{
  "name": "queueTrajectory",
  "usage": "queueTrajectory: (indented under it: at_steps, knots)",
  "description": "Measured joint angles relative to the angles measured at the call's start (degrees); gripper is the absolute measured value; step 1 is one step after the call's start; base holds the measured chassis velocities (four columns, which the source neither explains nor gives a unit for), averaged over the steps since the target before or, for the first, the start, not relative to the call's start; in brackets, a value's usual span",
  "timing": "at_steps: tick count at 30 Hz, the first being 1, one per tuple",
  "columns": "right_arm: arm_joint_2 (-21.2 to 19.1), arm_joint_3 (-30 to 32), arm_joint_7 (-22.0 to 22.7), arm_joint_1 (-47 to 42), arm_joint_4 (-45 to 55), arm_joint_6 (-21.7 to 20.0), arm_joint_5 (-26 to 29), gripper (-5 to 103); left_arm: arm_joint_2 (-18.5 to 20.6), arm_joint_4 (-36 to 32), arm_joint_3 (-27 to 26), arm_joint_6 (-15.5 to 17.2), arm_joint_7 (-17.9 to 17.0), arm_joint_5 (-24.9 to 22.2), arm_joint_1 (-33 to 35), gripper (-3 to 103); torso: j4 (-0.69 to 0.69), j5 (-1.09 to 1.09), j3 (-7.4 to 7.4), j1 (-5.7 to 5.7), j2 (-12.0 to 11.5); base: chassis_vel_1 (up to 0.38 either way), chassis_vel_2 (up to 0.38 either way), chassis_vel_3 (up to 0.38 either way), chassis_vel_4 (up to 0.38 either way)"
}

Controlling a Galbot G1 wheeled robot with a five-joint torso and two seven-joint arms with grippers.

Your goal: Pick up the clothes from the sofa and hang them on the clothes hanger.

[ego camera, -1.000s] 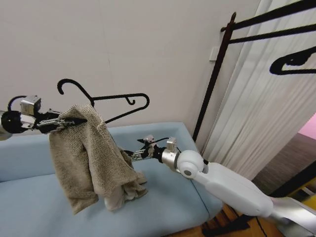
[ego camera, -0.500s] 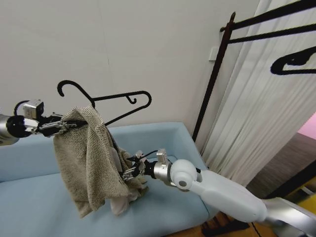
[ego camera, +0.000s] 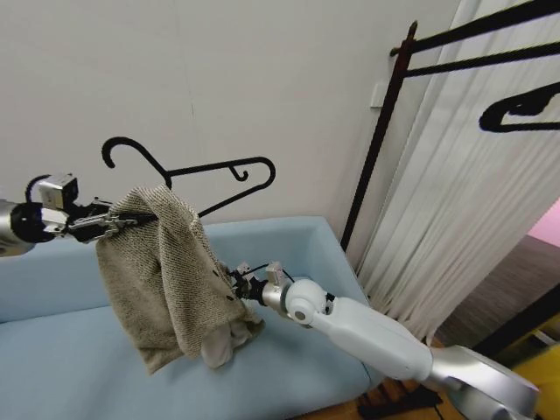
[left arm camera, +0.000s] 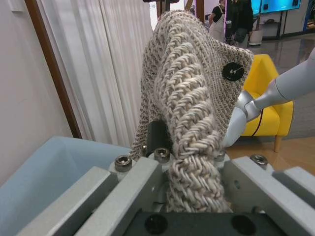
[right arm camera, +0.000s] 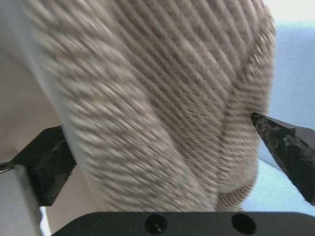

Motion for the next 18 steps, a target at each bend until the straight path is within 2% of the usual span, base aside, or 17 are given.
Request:
queueTrajectory:
  at_steps: [1, 3, 7, 9, 10, 11, 13, 16, 17, 18]
  knots:
    - [0.22, 0.0, -0.36, -0.01, -1.0, 0.51, -0.68, 97, 0.08, 0.09, -0.02, 0.0, 0.16, -0.02, -0.01, 4, 0.0, 0.0, 0.0, 0.0, 0.0, 0.0, 0.0, 0.0, 0.0]
    - [0.3, 0.0, -0.68, -0.02, -1.71, 1.02, -1.16, 97, 0.16, 0.22, -0.04, 0.0, 0.31, -0.04, -0.03, 4, 0.0, 0.0, 0.0, 0.0, 0.0, 0.0, 0.0, 0.0, 0.0]
    - [0.25, 0.23, -2.08, 0.0, -4.02, 2.78, -3.13, 77, 0.31, 0.69, -0.07, -0.02, 0.47, -0.16, -0.07, 4, -0.01, 0.0, 0.0, 0.0, 0.0, 0.0, 0.0, 0.0, 0.0]
    - [0.24, 0.28, -2.15, -0.01, -4.37, 3.11, -3.52, 77, 0.31, 0.7, -0.07, -0.03, 0.47, -0.26, -0.07, 4, -0.01, 0.0, 0.0, 0.0, 0.0, 0.0, 0.0, 0.0, 0.0]
    - [0.28, 0.41, -2.18, -0.1, -4.86, 3.7, -4.08, 65, 0.31, 0.72, -0.07, -0.04, 0.46, -0.4, -0.09, 4, -0.01, 0.0, 0.0, 0.0, 0.0, 0.0, 0.0, 0.0, 0.0]
    - [0.39, 0.49, -2.07, -0.19, -5.24, 4.16, -4.6, 60, 0.31, 0.79, -0.07, -0.05, 0.46, -0.48, -0.11, 4, -0.01, 0.0, 0.0, 0.0, 0.0, 0.0, 0.0, 0.0, 0.0]
    - [0.48, 0.55, -1.92, -0.24, -5.4, 4.35, -4.82, 60, 0.31, 0.84, -0.07, -0.06, 0.46, -0.49, -0.11, 4, -0.01, 0.0, 0.0, 0.0, 0.0, 0.0, 0.0, 0.0, 0.0]
    - [1.11, 1.13, -0.42, -0.44, -5.84, 5.43, -5.29, 44, 0.27, 0.91, -0.07, -0.13, 0.45, -0.51, -0.11, 4, -0.01, 0.01, 0.0, 0.0, 0.0, 0.0, 0.0, 0.0, 0.0]
    - [1.21, 1.21, -0.14, -0.44, -5.88, 5.58, -5.29, 44, 0.25, 0.9, -0.07, -0.13, 0.45, -0.51, -0.1, 4, -0.01, 0.0, 0.0, 0.0, 0.0, 0.0, 0.0, 0.0, 0.0]
    - [1.4, 1.4, 0.47, -0.44, -5.94, 5.95, -5.31, 39, 0.19, 0.89, -0.07, -0.19, 0.45, -0.51, -0.08, 4, 0.0, 0.0, 0.0, 0.0, 0.0, 0.0, 0.0, 0.0, 0.0]
